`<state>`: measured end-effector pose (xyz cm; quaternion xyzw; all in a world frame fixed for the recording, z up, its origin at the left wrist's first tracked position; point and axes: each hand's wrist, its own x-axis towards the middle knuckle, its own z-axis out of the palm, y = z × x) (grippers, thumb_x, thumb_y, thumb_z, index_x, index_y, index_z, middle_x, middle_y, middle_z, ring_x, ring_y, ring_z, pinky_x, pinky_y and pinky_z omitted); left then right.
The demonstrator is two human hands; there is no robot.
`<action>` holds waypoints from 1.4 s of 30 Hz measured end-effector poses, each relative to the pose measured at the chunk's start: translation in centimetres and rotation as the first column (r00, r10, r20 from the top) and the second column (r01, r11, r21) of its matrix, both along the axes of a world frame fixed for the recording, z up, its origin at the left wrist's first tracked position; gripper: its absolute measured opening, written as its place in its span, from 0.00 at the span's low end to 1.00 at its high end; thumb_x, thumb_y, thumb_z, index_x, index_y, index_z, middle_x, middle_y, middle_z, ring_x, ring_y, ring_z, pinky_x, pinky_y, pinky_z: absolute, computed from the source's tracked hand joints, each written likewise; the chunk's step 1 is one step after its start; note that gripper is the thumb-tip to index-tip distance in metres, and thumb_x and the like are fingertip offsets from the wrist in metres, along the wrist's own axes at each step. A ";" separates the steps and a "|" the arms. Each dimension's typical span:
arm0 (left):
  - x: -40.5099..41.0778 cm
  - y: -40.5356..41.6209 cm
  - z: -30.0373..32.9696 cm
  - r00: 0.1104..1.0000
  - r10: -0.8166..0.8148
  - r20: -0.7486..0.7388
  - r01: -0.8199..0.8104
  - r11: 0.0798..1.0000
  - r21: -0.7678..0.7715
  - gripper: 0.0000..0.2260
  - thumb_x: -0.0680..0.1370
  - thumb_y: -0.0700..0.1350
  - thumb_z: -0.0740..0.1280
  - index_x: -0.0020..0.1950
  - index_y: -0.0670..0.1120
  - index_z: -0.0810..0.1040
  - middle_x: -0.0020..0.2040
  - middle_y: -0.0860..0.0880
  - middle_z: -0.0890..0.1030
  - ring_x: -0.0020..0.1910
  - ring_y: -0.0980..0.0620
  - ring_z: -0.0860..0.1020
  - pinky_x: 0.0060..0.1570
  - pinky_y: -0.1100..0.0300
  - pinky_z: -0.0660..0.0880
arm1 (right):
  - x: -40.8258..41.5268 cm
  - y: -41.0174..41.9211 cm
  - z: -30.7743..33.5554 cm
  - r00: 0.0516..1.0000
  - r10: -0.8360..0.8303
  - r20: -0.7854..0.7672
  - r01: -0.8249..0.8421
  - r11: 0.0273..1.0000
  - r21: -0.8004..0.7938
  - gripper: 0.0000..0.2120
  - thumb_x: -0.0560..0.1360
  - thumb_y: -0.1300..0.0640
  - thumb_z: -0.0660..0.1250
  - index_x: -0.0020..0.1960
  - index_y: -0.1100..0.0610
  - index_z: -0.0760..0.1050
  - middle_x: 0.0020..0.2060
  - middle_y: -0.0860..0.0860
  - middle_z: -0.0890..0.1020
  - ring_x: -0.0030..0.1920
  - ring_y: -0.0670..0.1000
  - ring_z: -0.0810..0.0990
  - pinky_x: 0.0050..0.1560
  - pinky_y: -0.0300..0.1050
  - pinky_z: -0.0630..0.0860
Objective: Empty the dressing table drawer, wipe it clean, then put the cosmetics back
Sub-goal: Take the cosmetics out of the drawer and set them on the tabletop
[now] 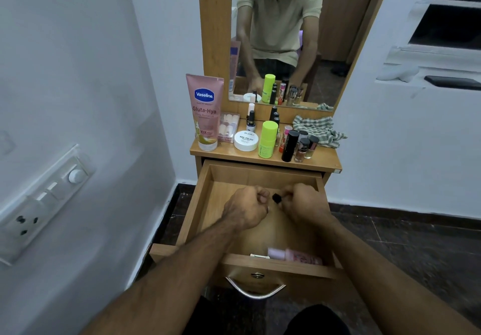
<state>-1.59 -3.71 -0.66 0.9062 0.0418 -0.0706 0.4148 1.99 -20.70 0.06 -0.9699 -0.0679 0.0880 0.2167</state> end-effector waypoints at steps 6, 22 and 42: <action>-0.2 0.3 1.0 0.997 0.025 0.075 -0.017 0.995 -0.097 0.06 0.76 0.47 0.73 0.53 0.52 0.83 0.44 0.56 0.85 0.46 0.53 0.83 0.50 0.48 0.82 | -0.7 1.2 3.0 0.998 0.003 -0.069 0.035 0.843 0.537 0.06 0.75 0.61 0.75 0.49 0.52 0.83 0.40 0.47 0.87 0.43 0.44 0.85 0.46 0.36 0.76; -1.0 -3.2 1.3 0.994 -0.089 0.069 0.092 0.994 -0.050 0.12 0.74 0.48 0.76 0.57 0.56 0.81 0.47 0.61 0.81 0.49 0.61 0.80 0.55 0.53 0.80 | 1.1 -4.6 5.0 0.878 -0.399 0.263 0.197 0.804 0.562 0.11 0.79 0.59 0.69 0.60 0.52 0.81 0.44 0.45 0.86 0.48 0.47 0.84 0.49 0.47 0.81; -1.2 -2.3 0.2 0.936 -0.292 -0.197 0.294 0.956 -0.023 0.05 0.74 0.43 0.76 0.46 0.52 0.84 0.46 0.55 0.84 0.51 0.55 0.82 0.57 0.52 0.80 | 2.3 -3.4 3.8 0.833 -0.450 0.320 0.192 0.779 0.596 0.14 0.78 0.59 0.72 0.63 0.54 0.78 0.45 0.43 0.82 0.44 0.35 0.78 0.48 0.36 0.78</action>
